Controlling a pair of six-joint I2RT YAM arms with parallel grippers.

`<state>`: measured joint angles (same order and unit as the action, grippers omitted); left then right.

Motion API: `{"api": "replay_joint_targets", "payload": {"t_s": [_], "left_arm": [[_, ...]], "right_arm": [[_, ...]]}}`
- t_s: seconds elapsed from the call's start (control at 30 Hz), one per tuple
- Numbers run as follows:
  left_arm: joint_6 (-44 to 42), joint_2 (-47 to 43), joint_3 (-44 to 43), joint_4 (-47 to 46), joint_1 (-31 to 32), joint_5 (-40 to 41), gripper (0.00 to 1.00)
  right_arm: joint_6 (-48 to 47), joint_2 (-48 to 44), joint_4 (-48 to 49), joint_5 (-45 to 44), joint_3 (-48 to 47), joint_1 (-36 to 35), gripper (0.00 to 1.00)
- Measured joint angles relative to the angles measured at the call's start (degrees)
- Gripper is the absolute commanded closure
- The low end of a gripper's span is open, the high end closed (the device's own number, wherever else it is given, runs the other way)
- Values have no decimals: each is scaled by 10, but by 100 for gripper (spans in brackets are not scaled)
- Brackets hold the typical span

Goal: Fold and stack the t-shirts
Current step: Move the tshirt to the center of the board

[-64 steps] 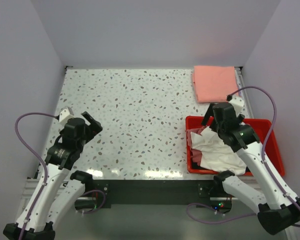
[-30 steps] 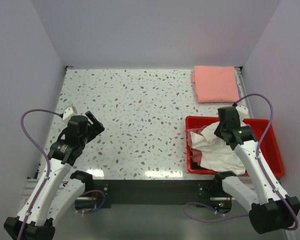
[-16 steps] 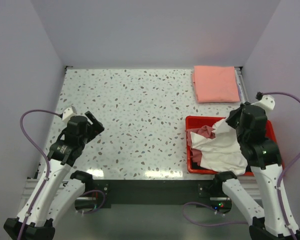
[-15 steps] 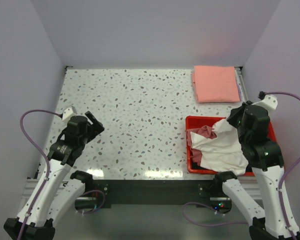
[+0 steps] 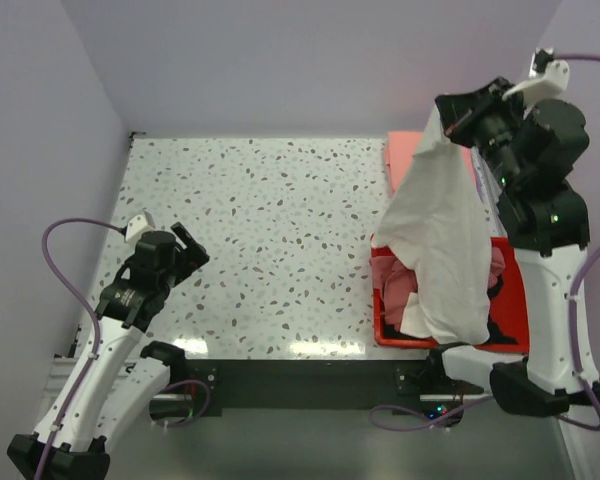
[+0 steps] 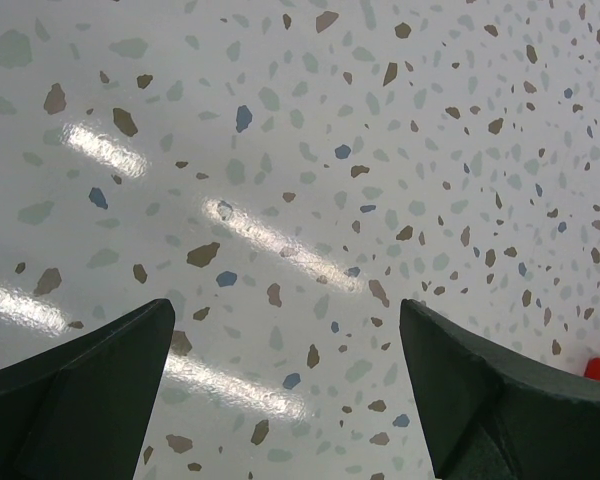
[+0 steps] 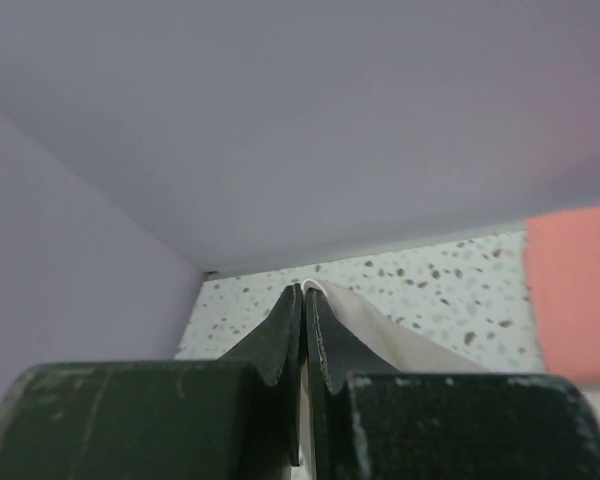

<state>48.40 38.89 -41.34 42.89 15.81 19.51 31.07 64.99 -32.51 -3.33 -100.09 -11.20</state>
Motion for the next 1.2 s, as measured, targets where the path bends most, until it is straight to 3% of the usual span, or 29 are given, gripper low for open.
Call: {"api": "replay_joint_targets", "payload": {"t_s": [0.1, 0.27, 0.47, 0.73, 1.07, 1.2], "left_arm": [[0, 0, 0, 0, 0, 0, 0], [0, 0, 0, 0, 0, -1, 0], [-4, 3, 0, 0, 0, -5, 0], [-11, 8, 0, 0, 0, -14, 0], [-14, 18, 0, 0, 0, -19, 0], [-14, 20, 0, 2, 0, -27, 0]], "right_arm": [[8, 106, 12, 61, -119, -19, 100], [-1, 339, 4, 94, -384, -134, 100], [23, 433, 103, 104, -405, -214, 100], [25, 547, 147, 105, -411, -309, 100], [53, 705, 163, 96, -438, -365, 100], [82, 795, 227, 73, -452, -392, 100]]}}
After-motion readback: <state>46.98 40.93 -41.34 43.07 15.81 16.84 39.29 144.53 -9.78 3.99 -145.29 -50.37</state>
